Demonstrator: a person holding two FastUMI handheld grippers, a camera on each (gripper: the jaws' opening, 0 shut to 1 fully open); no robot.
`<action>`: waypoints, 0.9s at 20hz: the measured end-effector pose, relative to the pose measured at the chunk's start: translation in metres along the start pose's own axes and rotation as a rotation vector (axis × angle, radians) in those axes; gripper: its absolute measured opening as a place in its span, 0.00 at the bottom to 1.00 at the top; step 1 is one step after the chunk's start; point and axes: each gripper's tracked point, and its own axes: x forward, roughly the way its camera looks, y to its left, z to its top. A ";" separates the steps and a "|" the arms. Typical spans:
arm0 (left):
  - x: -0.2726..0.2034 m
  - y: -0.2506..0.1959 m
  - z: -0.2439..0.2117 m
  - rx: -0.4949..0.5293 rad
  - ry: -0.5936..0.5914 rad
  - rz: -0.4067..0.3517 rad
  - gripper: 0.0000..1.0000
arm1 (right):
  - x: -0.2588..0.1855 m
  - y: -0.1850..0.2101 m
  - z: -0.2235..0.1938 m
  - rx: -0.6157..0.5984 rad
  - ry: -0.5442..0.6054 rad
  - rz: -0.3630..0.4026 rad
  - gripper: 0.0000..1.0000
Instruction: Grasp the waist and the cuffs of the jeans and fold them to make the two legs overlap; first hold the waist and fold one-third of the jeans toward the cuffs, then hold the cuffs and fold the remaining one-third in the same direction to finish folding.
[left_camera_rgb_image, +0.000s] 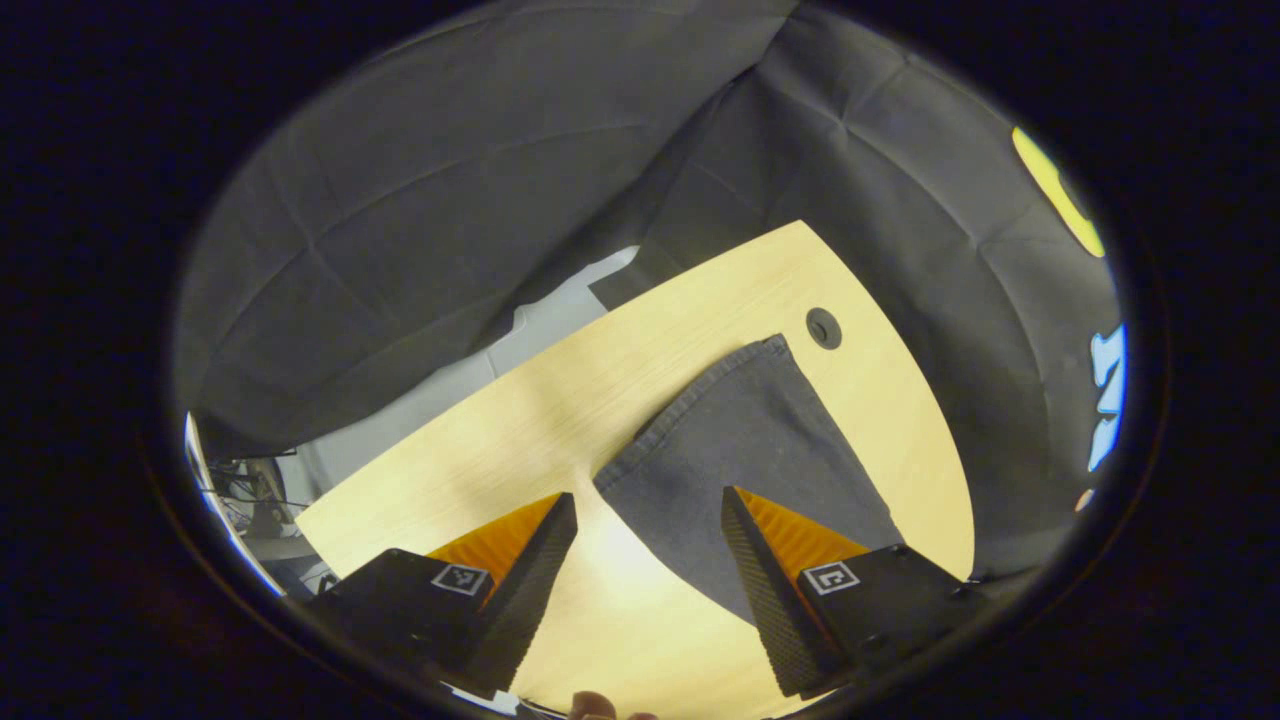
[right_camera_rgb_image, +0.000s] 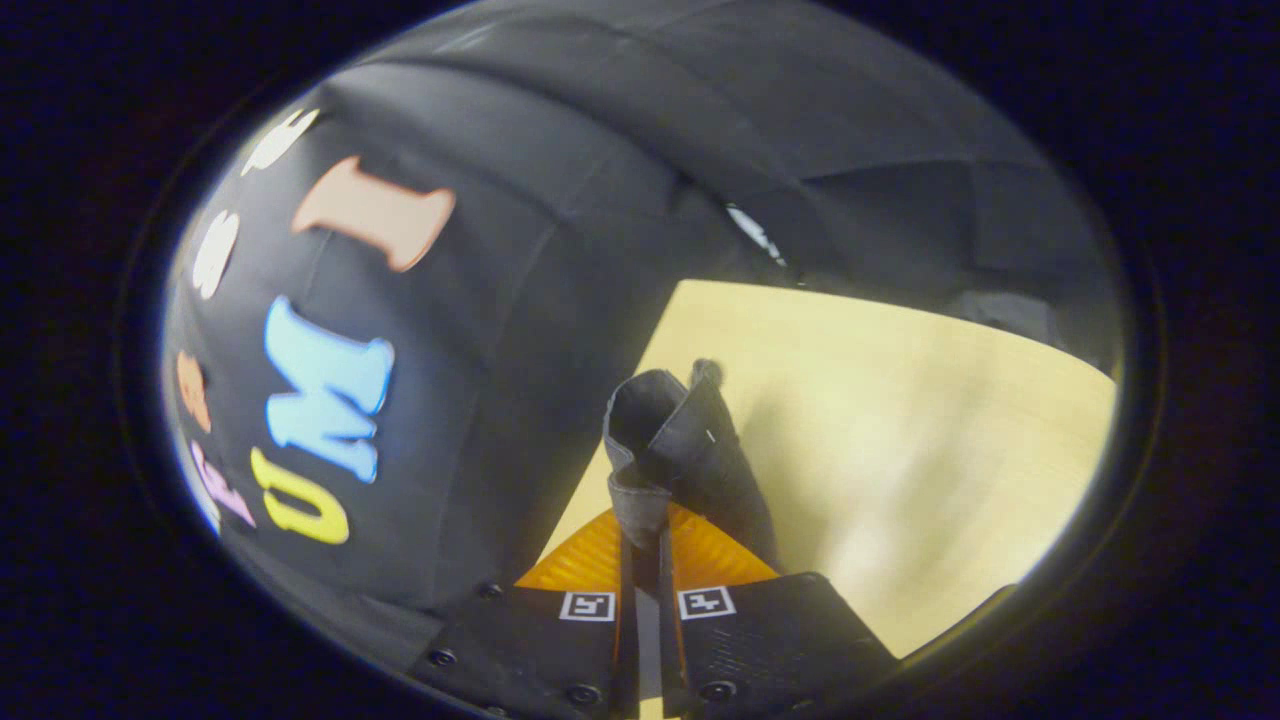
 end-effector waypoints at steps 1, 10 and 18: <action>0.000 -0.001 -0.001 -0.001 0.006 -0.009 0.98 | 0.001 0.029 -0.034 -0.071 0.045 0.041 0.08; 0.005 0.003 -0.009 -0.038 0.058 -0.033 0.98 | 0.049 0.103 -0.360 -0.171 0.571 0.153 0.07; 0.004 -0.001 -0.004 -0.023 0.046 -0.067 1.00 | 0.059 0.087 -0.397 -0.166 0.610 0.067 0.27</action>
